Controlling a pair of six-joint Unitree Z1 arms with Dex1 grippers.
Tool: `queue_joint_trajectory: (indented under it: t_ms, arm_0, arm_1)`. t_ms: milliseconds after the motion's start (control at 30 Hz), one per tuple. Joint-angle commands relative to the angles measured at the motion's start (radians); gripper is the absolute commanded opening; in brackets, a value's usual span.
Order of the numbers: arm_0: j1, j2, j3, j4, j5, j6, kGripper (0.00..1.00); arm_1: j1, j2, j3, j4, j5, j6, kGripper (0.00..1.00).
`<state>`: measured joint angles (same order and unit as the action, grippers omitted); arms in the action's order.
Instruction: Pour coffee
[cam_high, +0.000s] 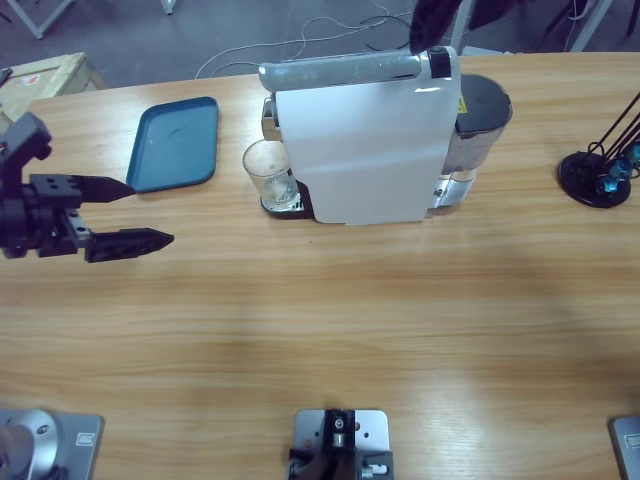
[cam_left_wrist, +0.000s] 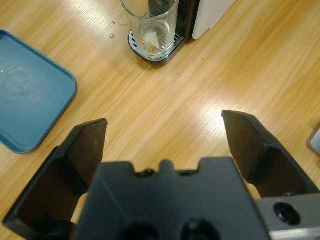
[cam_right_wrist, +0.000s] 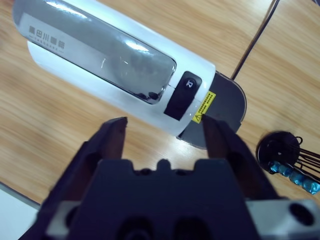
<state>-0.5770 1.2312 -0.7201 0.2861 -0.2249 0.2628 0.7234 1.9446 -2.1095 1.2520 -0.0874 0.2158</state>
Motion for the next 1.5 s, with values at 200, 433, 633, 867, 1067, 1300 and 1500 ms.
queue_joint_trajectory:
  t_ms: [200, 433, 633, 867, 1067, 1300, 1500]
  arm_0:
    - [-0.015, 0.011, 0.022, -0.013, 0.016, -0.010, 1.000]
    - [-0.015, 0.017, 0.022, -0.013, 0.018, -0.008, 1.000]
    - [-0.015, 0.027, 0.022, -0.013, 0.018, -0.008, 1.000]
    - [-0.015, 0.033, 0.024, -0.021, 0.019, -0.008, 1.000]
    - [-0.015, 0.040, 0.024, -0.022, 0.019, -0.008, 1.000]
    - [-0.015, 0.045, 0.022, -0.022, 0.019, -0.008, 1.000]
    - [-0.015, 0.045, 0.024, -0.022, 0.019, -0.009, 1.000]
  arm_1:
    - [-0.036, 0.020, -0.009, -0.015, -0.004, 0.016, 0.256]
    - [-0.094, 0.077, -0.084, 0.012, -0.008, -0.026, 0.000]
    - [-0.093, 0.133, -0.080, 0.026, 0.097, -0.035, 0.000]
    - [-0.091, 0.160, -0.087, 0.026, 0.093, -0.038, 0.000]
    - [-0.091, 0.169, -0.079, 0.026, 0.059, -0.036, 0.000]
    - [-0.093, 0.171, -0.087, 0.026, 0.014, -0.033, 0.000]
    - [-0.093, 0.186, -0.083, 0.024, 0.027, -0.033, 0.000]
